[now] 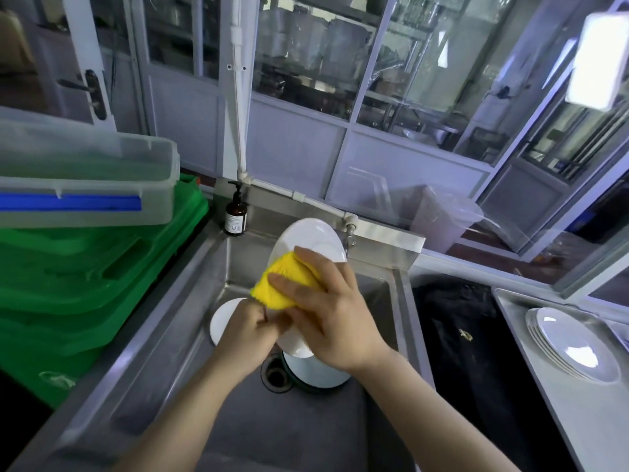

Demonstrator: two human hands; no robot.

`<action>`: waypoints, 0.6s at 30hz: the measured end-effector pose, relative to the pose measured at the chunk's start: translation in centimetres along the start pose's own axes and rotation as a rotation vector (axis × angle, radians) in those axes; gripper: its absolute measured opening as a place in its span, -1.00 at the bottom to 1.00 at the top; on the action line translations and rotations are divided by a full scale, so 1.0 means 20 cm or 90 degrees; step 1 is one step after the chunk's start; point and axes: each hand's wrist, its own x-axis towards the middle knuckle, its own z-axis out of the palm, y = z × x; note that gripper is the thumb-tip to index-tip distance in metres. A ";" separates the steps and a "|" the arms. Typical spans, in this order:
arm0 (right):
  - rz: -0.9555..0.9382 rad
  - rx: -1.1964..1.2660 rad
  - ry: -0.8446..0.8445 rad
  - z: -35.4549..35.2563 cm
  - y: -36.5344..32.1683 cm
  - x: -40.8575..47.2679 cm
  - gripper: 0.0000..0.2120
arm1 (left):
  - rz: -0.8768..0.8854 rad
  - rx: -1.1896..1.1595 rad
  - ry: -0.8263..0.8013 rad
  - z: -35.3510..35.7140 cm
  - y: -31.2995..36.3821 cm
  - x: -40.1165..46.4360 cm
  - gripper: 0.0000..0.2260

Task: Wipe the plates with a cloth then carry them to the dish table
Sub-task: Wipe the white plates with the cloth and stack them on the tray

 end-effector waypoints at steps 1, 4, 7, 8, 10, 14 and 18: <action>-0.018 -0.004 0.005 0.00 0.00 0.00 -0.64 | 0.005 0.004 -0.010 -0.01 0.00 0.00 -0.69; 0.000 -0.006 0.055 -0.01 0.05 0.05 -0.66 | 0.027 0.005 -0.040 0.00 0.01 -0.02 -0.75; 0.182 -0.012 0.143 -0.03 0.15 0.13 -0.66 | 0.023 -0.021 -0.062 0.00 0.01 -0.04 -0.60; 0.266 -0.007 0.159 -0.04 0.18 0.15 -0.67 | 0.022 -0.024 -0.068 0.00 0.02 -0.05 -0.52; 0.347 0.001 0.159 -0.05 0.23 0.17 -0.67 | 0.027 -0.018 -0.077 0.00 0.02 -0.06 -0.45; 0.130 -0.008 0.082 -0.03 0.02 0.16 -0.64 | 0.013 -0.025 -0.016 -0.01 0.04 -0.03 -0.80; -0.042 -0.010 0.012 0.00 -0.12 0.13 -0.62 | 0.021 -0.002 -0.003 -0.04 0.05 -0.03 -0.90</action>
